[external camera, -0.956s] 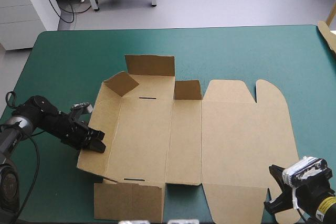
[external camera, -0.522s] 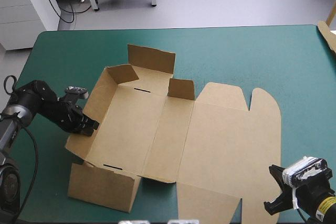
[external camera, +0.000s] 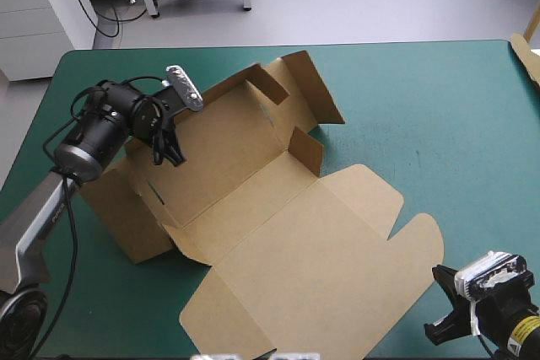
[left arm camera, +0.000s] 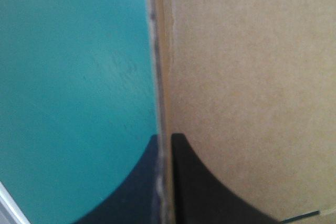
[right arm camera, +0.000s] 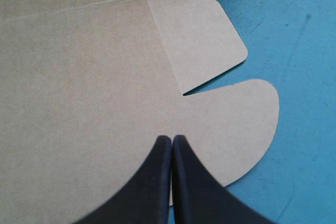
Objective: Fold the box
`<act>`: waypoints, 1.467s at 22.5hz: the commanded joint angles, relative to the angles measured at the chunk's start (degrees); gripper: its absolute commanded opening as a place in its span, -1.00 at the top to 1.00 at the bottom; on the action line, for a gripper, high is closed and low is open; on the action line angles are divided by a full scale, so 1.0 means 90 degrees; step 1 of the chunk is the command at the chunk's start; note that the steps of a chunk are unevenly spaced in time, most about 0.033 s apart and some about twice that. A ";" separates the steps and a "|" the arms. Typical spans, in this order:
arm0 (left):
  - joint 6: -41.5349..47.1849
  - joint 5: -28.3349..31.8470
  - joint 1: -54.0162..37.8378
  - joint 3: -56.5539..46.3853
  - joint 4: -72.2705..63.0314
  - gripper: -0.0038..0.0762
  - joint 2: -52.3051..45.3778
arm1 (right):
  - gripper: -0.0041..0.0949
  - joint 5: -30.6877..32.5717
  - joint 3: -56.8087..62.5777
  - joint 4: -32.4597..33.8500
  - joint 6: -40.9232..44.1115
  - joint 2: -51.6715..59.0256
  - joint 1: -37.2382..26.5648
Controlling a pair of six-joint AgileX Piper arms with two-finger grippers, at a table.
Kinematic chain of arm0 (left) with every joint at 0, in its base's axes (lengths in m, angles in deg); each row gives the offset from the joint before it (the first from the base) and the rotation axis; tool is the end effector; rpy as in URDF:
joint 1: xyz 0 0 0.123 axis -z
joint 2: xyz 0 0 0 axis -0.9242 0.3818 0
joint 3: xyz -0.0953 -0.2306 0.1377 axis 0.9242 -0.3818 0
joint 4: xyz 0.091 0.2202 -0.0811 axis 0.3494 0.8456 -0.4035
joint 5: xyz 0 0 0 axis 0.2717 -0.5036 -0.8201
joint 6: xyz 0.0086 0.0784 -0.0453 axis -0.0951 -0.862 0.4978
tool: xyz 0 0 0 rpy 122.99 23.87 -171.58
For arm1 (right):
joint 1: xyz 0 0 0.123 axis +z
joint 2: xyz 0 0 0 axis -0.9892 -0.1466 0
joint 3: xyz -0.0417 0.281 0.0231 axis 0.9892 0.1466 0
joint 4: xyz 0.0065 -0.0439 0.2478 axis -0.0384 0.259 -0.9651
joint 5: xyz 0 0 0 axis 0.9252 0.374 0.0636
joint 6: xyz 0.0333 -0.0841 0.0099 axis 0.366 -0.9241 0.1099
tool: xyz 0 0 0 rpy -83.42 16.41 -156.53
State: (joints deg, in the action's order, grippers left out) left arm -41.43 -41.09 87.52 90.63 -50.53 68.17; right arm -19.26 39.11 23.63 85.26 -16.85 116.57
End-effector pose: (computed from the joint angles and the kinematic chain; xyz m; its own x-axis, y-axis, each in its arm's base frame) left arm 0.3202 -0.0979 0.3467 -0.4538 0.8350 -0.3112 0.6909 0.5502 0.4689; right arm 0.0417 0.0150 0.2836 -0.4302 -0.2616 -0.8640 -0.4655 0.8843 -0.0360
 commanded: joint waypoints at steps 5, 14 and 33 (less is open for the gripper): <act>0.0014 0.0920 0.2035 0.0298 0.1363 0.92 -0.0254 | 0.95 -0.0438 -0.0163 0.0065 0.0013 -0.0082 -0.0005; 0.0371 0.1138 0.3435 0.0248 0.2682 0.92 -0.0254 | 0.95 -0.0438 -0.0163 0.0065 0.0013 -0.0082 -0.0005; 0.5178 0.2446 0.4028 -0.2572 0.7389 0.92 -0.0836 | 0.06 -0.0515 -0.0122 0.0593 0.0422 -0.0105 -0.0005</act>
State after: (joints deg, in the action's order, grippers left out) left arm 2.06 -17.93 123.33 66.59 14.52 62.72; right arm -20.11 39.35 28.09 89.65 -16.85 116.57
